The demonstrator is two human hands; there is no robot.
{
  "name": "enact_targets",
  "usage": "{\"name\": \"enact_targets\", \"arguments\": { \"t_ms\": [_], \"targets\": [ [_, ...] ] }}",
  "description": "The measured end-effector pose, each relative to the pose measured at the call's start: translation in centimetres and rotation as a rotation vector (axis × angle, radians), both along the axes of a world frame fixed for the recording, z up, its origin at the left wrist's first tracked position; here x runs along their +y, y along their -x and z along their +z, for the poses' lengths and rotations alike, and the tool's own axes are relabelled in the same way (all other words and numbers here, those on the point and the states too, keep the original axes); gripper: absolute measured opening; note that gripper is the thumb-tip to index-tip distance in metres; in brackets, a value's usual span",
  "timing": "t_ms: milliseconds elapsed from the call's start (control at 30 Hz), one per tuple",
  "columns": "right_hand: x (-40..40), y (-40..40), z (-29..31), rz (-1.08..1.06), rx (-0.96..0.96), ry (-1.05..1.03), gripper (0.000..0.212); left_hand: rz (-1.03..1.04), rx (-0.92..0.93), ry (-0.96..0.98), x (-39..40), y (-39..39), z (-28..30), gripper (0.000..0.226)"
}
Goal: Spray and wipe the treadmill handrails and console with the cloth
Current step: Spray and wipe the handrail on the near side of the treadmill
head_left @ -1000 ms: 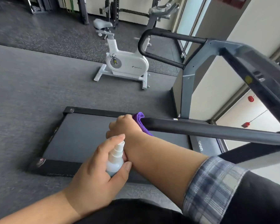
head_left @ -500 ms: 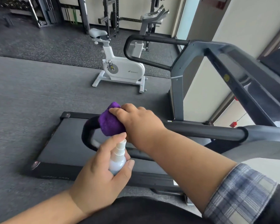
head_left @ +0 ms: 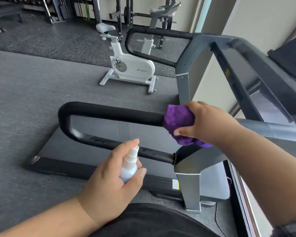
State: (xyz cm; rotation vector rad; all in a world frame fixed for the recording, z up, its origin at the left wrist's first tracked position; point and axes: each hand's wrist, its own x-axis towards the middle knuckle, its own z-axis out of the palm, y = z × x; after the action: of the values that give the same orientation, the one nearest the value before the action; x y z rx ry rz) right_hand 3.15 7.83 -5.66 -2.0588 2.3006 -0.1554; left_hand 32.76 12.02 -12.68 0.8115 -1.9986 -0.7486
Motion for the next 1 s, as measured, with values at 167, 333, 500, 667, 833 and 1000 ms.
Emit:
{"name": "enact_targets", "arguments": {
  "t_ms": [167,333,500,667,833,1000],
  "targets": [
    [0.4,0.6,0.3,0.088,0.059,-0.035,0.094,0.077,-0.020,-0.035,1.6,-0.5,-0.8,0.062],
    [-1.3,-2.6,-0.4,0.244,0.184,0.067,0.094,0.134,-0.030,-0.070,2.5,-0.3,-1.2,0.062],
    [-2.4,-4.8,-0.9,0.278,0.103,0.096,0.076,0.078,-0.067,-0.081,3.2,2.4,-0.8,0.062],
    [-0.3,-0.7,-0.2,0.186,0.044,0.060,0.066,0.003,-0.059,-0.032,3.7,4.6,-0.1,0.064],
    [0.6,1.8,-0.2,0.137,0.065,0.060,0.075,0.039,-0.059,-0.076,3.9,4.2,-0.2,0.061],
    [-0.2,1.3,-0.4,0.192,0.100,0.081,0.073,0.096,-0.075,-0.098,3.9,2.6,-0.7,0.061]
  ]
}}
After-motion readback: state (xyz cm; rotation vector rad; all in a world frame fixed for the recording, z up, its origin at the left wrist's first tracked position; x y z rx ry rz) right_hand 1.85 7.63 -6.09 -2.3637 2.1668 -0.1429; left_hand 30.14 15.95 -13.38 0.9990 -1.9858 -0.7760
